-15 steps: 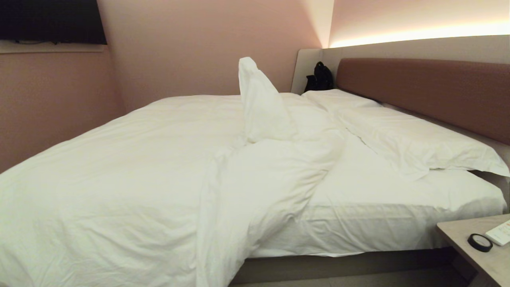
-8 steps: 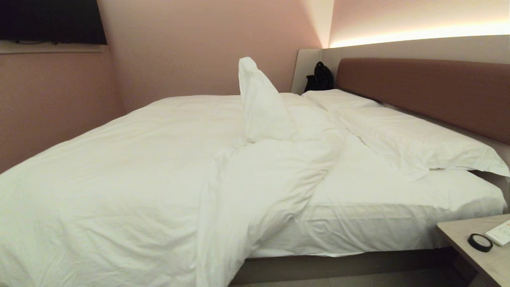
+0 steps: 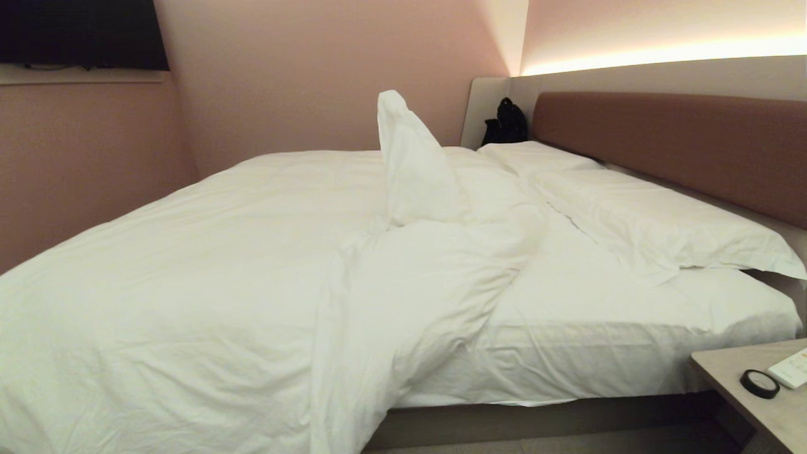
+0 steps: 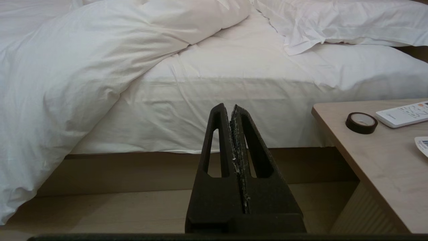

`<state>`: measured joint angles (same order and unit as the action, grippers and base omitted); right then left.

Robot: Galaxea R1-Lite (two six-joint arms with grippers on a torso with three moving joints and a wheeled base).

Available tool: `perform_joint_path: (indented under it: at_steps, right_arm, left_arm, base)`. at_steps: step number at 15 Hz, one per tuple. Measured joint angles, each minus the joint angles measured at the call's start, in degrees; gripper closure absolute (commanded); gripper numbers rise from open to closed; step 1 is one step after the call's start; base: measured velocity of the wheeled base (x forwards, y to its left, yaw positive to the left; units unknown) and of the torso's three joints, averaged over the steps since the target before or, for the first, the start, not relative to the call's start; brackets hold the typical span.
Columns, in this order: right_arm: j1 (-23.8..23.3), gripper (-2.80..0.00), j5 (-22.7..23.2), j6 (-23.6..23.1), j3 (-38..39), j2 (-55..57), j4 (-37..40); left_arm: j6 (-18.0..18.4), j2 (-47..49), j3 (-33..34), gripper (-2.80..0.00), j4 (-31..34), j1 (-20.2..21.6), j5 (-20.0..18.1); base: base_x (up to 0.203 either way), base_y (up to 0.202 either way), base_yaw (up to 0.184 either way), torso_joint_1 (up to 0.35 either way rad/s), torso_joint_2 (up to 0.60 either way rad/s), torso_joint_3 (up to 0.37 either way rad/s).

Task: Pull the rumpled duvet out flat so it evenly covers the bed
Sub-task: Hold the folded corner of the quilt

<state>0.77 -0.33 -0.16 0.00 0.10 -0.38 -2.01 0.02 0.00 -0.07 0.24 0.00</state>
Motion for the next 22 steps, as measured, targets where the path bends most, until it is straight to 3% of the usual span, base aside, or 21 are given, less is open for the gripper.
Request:
perform_joint_path:
  at_steps: [10,18,22]
  right_arm:
    - [0.0,0.0,0.0,0.0,0.0,0.0,0.0]
    - [0.0,0.0,0.0,0.0,0.0,0.0,0.0]
    - [0.0,0.0,0.0,0.0,0.0,0.0,-0.1]
  left_arm:
    - [0.2,0.0,0.0,0.0,0.0,0.0,0.1]
    - [0.0,0.0,0.0,0.0,0.0,0.0,0.0]
    - [-0.2,0.0,0.0,0.0,0.0,0.0,0.1]
  base:
    - [0.0,0.0,0.0,0.0,0.0,0.0]
    - [0.0,-0.162,0.0,0.002,0.0,0.003]
    - [0.0,-0.018,0.001,0.001,0.0,0.001]
